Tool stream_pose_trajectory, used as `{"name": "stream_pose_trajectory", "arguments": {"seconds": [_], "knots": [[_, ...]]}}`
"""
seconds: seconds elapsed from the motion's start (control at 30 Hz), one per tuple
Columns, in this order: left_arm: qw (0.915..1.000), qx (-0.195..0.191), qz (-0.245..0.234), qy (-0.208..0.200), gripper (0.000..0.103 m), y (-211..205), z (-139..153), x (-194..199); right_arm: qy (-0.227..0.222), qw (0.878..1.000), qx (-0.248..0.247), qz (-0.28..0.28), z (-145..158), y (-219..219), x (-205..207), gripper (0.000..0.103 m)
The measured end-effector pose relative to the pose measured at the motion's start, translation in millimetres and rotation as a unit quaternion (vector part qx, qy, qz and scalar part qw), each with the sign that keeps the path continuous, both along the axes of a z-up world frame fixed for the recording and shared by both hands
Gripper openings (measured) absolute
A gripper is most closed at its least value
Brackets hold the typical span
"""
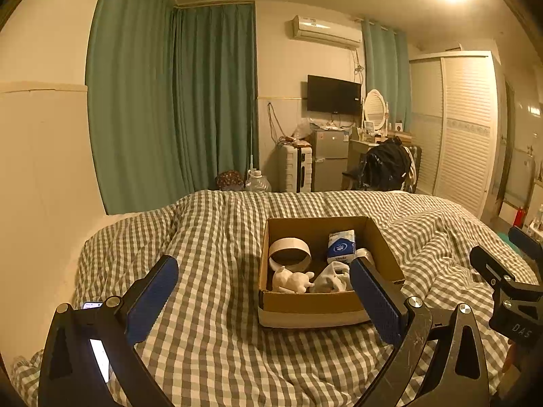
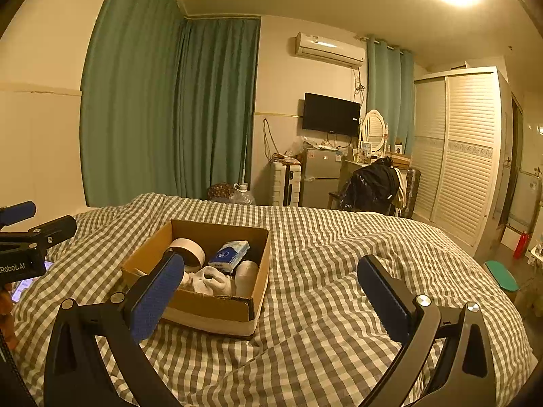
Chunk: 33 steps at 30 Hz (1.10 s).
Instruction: Organize objects
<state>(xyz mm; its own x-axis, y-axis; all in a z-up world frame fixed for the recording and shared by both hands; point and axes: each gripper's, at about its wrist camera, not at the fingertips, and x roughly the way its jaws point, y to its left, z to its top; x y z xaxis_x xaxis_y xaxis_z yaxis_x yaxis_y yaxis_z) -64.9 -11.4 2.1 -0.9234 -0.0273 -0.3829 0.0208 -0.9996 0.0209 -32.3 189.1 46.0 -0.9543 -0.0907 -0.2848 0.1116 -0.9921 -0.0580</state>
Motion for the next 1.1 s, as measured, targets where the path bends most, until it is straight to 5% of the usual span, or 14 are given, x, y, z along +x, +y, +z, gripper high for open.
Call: {"name": "stream_pose_trajectory", "arguments": {"seconds": [1.1], "knots": [[0.9998, 0.003, 0.009, -0.016, 0.103, -3.9, -3.6, -2.4, -0.011, 1.000, 0.001, 0.003, -6.5, -5.9, -1.3, 0.103]]}}
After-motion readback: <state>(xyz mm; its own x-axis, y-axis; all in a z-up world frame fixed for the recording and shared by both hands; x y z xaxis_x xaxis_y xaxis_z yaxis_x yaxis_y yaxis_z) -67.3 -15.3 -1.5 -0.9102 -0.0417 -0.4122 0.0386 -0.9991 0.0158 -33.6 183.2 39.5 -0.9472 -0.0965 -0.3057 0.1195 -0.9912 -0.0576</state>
